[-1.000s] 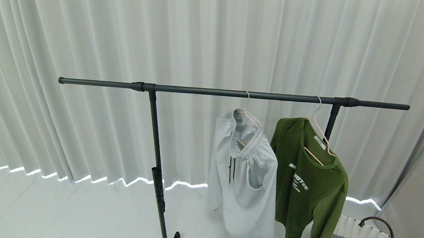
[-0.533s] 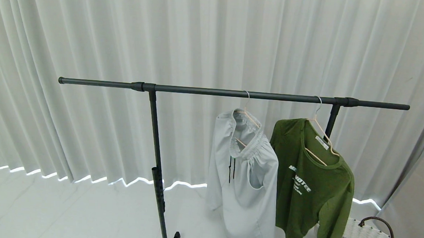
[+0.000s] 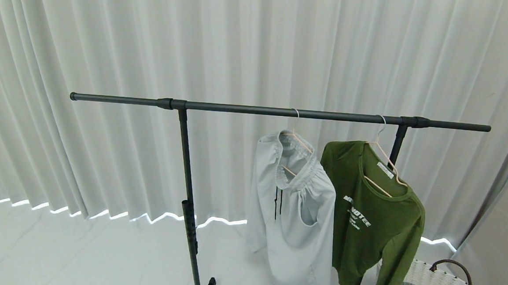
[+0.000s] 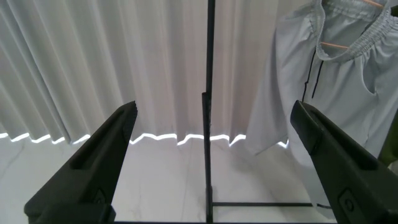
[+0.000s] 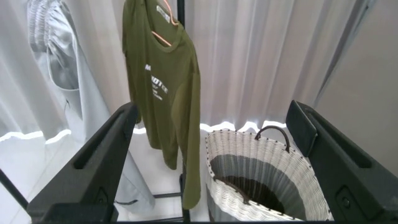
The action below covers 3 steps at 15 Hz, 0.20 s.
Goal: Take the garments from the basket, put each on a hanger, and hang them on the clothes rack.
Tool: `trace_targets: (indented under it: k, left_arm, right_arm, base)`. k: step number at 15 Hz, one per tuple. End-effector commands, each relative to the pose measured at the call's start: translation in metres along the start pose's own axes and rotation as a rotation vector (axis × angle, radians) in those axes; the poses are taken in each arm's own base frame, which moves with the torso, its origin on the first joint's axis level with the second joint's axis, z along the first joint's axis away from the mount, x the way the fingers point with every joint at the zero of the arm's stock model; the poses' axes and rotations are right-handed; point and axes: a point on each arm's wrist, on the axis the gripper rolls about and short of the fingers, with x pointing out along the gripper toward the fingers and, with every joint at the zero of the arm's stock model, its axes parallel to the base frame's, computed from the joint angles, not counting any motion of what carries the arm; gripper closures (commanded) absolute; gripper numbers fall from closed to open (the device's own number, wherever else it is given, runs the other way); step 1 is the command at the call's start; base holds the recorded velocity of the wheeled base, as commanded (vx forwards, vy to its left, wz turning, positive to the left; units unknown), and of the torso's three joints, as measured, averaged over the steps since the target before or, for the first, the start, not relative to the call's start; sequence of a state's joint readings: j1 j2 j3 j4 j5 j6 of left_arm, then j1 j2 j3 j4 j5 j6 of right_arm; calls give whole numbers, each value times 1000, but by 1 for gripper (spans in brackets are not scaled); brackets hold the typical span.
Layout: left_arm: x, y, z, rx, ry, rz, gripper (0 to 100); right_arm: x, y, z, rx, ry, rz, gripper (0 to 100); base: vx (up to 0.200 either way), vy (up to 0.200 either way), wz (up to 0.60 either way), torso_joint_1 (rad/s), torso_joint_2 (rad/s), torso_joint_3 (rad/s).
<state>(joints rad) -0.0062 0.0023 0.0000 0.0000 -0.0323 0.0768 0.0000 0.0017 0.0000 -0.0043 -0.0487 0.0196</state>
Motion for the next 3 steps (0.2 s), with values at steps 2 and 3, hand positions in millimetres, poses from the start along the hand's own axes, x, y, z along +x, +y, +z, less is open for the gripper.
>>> trace_targets:
  k: [2, 3]
  left_arm:
    - [0, 0, 0, 0, -1, 0, 0]
    - [0, 0, 0, 0, -1, 0, 0]
  right_arm:
    - [0, 0, 0, -3, -1, 0, 0]
    - [0, 0, 0, -1, -1, 0, 0]
  base:
    - [0, 0, 0, 0, 0, 0]
    - [0, 0, 0, 0, 0, 0]
